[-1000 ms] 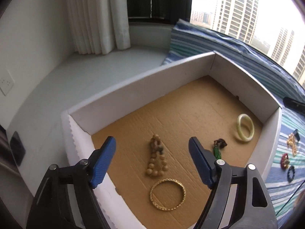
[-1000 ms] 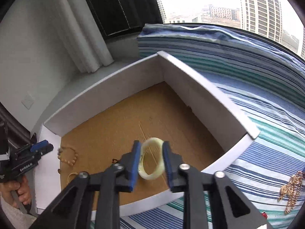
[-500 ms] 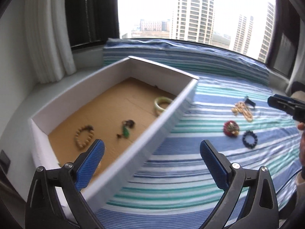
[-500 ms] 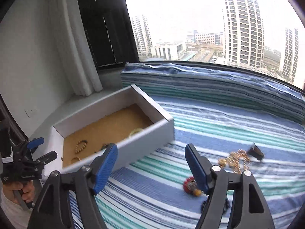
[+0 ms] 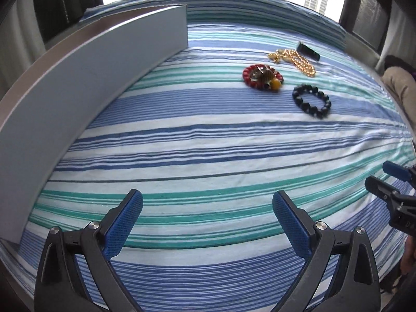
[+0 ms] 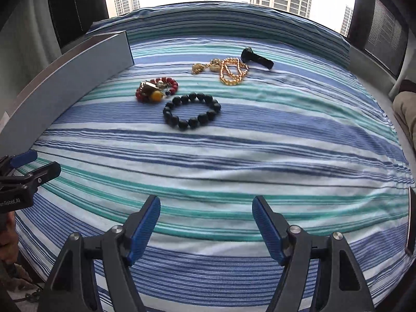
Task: Organize jewelry
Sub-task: 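Move both open tools back over the bed toward the remaining jewelry, then grasp the gold chain tangled in the red bead bracelet with the left tool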
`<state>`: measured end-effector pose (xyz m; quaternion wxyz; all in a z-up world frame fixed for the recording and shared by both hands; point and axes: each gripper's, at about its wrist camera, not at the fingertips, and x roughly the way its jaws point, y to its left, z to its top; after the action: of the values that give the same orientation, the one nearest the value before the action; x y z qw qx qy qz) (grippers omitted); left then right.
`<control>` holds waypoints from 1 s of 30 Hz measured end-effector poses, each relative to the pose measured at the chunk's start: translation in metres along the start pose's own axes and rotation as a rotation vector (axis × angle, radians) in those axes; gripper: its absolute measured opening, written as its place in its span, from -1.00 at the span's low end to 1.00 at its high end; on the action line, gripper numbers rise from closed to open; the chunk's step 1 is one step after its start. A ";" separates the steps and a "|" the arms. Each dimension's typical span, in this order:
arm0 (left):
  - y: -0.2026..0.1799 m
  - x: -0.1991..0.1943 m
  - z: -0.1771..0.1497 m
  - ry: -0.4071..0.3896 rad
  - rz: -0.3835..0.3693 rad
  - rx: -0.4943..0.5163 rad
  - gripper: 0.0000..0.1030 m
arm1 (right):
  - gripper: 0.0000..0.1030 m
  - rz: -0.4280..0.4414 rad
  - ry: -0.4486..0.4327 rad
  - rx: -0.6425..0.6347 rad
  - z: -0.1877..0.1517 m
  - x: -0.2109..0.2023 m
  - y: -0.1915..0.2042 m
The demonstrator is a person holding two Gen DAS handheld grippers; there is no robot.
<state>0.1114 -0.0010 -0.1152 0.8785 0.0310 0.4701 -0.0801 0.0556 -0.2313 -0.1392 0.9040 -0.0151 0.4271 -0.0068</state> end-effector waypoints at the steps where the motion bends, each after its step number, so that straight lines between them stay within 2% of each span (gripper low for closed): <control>1: -0.003 0.002 -0.001 0.001 0.002 0.009 0.94 | 0.45 0.001 -0.001 0.001 -0.004 0.002 -0.001; 6: -0.014 0.011 -0.005 0.001 0.007 0.042 0.94 | 0.45 0.008 -0.021 -0.002 -0.010 0.008 0.001; 15: -0.017 0.017 -0.007 -0.034 -0.006 0.035 0.99 | 0.45 -0.011 -0.050 -0.022 -0.013 0.012 0.010; 23: -0.018 0.018 -0.007 -0.039 -0.014 0.041 0.99 | 0.54 -0.009 -0.097 -0.017 -0.018 0.013 0.010; 30: -0.017 0.018 -0.008 -0.042 -0.016 0.042 0.99 | 0.57 -0.007 -0.099 -0.020 -0.016 0.015 0.010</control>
<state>0.1121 -0.0189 -0.1339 0.8867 0.0439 0.4499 -0.0974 0.0526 -0.2216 -0.1607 0.9239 -0.0258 0.3817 -0.0050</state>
